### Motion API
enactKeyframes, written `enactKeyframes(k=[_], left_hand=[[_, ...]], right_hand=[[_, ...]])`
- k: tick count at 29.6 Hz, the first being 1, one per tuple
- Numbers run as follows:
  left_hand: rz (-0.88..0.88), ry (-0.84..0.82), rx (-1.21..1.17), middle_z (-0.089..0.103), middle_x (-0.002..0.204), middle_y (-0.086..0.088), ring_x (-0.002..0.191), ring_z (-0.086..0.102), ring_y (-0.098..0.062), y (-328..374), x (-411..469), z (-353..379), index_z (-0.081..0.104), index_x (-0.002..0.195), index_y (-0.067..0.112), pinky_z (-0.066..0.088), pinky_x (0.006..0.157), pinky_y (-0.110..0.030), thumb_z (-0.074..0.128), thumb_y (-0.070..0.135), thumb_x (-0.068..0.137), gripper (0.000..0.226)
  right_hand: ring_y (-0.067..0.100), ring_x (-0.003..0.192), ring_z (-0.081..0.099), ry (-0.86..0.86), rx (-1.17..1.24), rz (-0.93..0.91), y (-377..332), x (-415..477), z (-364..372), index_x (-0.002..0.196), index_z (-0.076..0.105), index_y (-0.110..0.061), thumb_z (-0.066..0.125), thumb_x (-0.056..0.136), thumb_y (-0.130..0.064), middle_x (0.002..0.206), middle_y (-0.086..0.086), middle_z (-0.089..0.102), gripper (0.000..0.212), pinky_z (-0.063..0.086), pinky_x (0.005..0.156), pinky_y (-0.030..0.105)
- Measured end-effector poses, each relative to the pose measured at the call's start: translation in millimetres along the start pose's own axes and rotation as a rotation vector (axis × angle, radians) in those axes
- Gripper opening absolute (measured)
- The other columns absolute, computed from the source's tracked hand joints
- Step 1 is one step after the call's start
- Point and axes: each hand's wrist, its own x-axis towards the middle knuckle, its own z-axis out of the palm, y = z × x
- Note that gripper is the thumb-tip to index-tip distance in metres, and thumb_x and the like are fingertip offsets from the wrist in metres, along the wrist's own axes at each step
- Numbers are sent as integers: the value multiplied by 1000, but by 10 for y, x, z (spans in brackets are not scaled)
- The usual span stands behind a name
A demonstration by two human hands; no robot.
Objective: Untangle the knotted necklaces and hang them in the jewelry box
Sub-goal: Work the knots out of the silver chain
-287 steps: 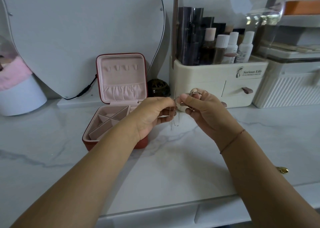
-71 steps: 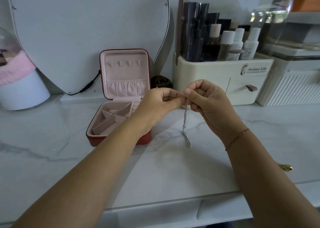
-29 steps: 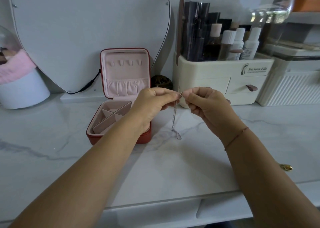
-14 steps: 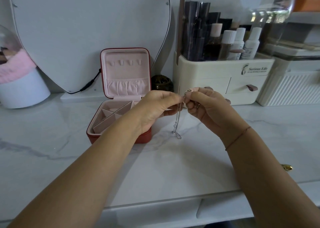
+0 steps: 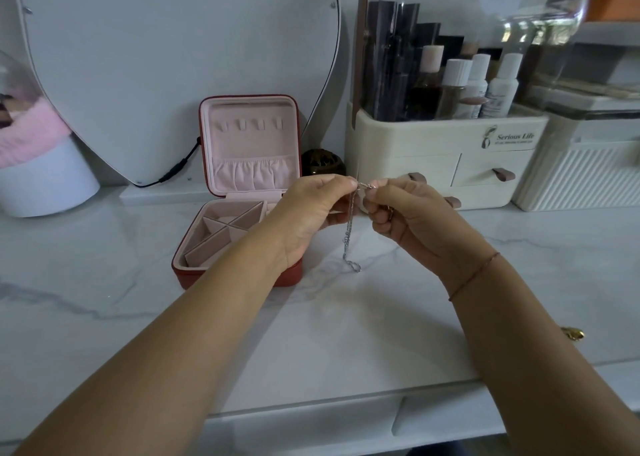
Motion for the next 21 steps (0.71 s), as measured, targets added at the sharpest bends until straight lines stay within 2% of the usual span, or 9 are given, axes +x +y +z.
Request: enactKeyframes(k=[4, 7, 11, 15, 18, 21], left_hand=[[-39, -19, -66, 63, 74, -2, 71, 58, -14, -6, 23, -17, 65, 81, 10, 48, 76, -30, 52, 13, 93, 18], [-24, -40, -30, 64, 74, 0, 73, 59, -12, -26, 32, -57, 67, 83, 12, 50, 75, -27, 55, 11, 92, 15], [-14, -62, 17, 64, 72, 1, 68, 61, -8, -40, 12, -49, 66, 89, 10, 51, 71, -21, 56, 8, 91, 10], [13, -54, 33, 63, 71, 0, 65, 60, -6, -43, 6, -46, 66, 87, 9, 52, 67, -17, 56, 6, 92, 11], [20, -44, 26, 63, 69, 2, 65, 60, -7, -38, 7, -36, 66, 82, 12, 51, 69, -19, 56, 8, 91, 14], [32, -24, 28, 65, 73, -1, 69, 62, -10, -32, 3, -25, 66, 81, 12, 51, 78, -27, 57, 11, 91, 13]], right_hand=[[8, 57, 38, 12, 45, -3, -7, -12, -5, 73, 56, -9, 56, 92, -12, 67, 2, 48, 19, 32, 54, 17], [7, 59, 41, 37, 41, -47, -9, -7, -25, 81, 58, -7, 56, 91, -12, 69, 3, 48, 12, 36, 56, 15], [7, 59, 44, 76, -27, -69, 13, 7, -32, 77, 64, -8, 60, 90, -6, 64, 1, 50, 13, 41, 55, 14], [9, 57, 41, 86, -59, -75, 12, 14, -27, 77, 65, -8, 62, 88, -6, 61, 2, 48, 12, 40, 55, 14], [9, 55, 39, 102, -130, -78, 6, 6, -8, 73, 63, -9, 60, 89, -6, 60, 4, 45, 17, 37, 55, 17], [10, 55, 39, 115, -264, -77, 6, -1, 19, 71, 62, -9, 57, 90, -5, 58, 3, 47, 20, 35, 57, 22]])
